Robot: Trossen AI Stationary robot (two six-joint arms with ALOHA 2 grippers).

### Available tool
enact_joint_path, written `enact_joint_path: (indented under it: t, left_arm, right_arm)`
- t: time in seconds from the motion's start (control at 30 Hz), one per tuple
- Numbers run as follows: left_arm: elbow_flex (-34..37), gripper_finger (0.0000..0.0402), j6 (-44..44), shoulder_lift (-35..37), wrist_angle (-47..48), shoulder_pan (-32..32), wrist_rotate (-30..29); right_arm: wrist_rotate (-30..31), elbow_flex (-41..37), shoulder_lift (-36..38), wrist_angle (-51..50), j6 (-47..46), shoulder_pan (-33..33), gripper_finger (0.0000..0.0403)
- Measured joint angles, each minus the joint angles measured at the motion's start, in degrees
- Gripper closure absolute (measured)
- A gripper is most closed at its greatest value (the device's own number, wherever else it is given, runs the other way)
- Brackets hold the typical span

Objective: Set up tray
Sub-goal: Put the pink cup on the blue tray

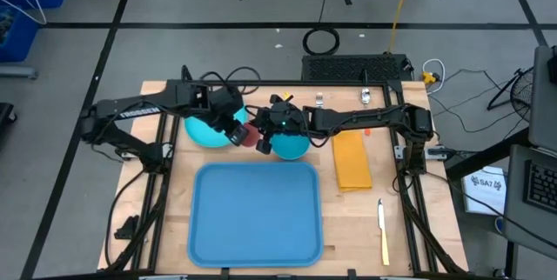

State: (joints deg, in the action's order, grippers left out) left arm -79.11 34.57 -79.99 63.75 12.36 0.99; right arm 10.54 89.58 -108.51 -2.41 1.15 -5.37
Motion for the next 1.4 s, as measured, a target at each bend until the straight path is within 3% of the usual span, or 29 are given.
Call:
enact_joint_path:
  t: [0.23,0.37,0.47,0.63,1.0,1.17,1.27,1.4]
  left_arm:
    - [0.00,0.0313,-3.24,-1.38,0.08,0.00,-0.20]
    - [0.01,0.0377,-4.52,-1.40,0.67,-0.10,-0.86]
    - [0.04,0.0392,-5.36,-1.41,1.25,-0.15,-1.13]
    - [0.04,0.0396,-6.61,-1.41,1.91,-0.27,-1.42]
    - [0.04,0.0399,-6.38,0.28,10.55,-5.45,-5.24]
    - [0.00,0.0399,-3.34,1.84,12.78,-10.51,0.10]
    - [0.04,0.0399,0.27,2.08,17.77,-14.24,0.44]
    - [0.77,0.0399,5.11,3.17,23.89,-17.47,1.14]
  right_arm:
    - [0.01,-0.07,0.00,-0.08,0.02,0.18,0.0403]
    - [0.14,-0.07,0.00,0.44,-0.10,0.58,0.0403]
    - [0.21,-0.07,0.00,1.08,0.11,0.93,0.0403]
    - [0.23,-0.04,0.07,1.62,-0.31,1.54,0.0400]
    - [-0.15,0.04,6.76,-3.80,1.88,4.42,0.0349]
    - [-0.03,0.09,11.37,-7.11,2.45,4.79,0.0345]
    - [0.39,-1.19,13.82,-10.03,2.76,4.64,0.0346]
    - [5.39,-6.50,17.94,-7.98,2.79,4.46,0.0349]
